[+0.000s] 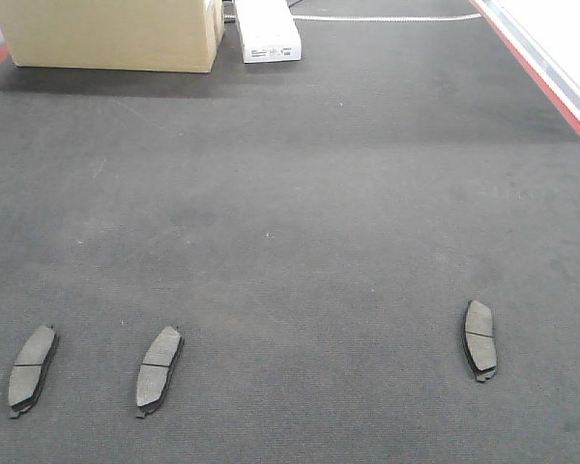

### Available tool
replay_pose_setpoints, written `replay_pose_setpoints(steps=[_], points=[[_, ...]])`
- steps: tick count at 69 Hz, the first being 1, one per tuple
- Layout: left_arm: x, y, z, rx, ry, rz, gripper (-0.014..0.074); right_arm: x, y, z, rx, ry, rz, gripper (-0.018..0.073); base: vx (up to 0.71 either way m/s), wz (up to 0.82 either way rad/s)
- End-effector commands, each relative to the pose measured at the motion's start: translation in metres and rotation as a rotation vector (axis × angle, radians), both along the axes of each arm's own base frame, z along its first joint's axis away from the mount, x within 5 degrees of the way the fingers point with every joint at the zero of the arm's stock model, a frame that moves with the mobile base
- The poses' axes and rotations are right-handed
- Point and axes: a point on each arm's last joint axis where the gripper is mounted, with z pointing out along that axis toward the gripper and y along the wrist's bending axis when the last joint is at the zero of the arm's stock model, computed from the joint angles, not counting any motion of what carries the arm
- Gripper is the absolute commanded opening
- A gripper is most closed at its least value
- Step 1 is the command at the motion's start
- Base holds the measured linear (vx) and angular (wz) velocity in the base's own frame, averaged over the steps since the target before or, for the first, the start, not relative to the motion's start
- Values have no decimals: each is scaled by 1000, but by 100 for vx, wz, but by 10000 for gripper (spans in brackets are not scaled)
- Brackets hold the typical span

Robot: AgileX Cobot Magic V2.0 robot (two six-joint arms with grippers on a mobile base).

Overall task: Move and align brake pads A on conveyor
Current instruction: 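Raise the open left gripper away from the placed pad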

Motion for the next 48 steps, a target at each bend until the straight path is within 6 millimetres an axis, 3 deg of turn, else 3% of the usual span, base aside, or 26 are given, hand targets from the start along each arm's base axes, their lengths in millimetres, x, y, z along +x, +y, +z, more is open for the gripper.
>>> replay_pose_setpoints(steps=[1, 48], points=[[-8, 3, 15, -52, -158, -13, 425, 0, -1, 17, 0, -117, -13, -6, 0, 0], [-16, 6, 16, -62, -191, -14, 425, 0, -1, 18, 26, -123, -13, -6, 0, 0]])
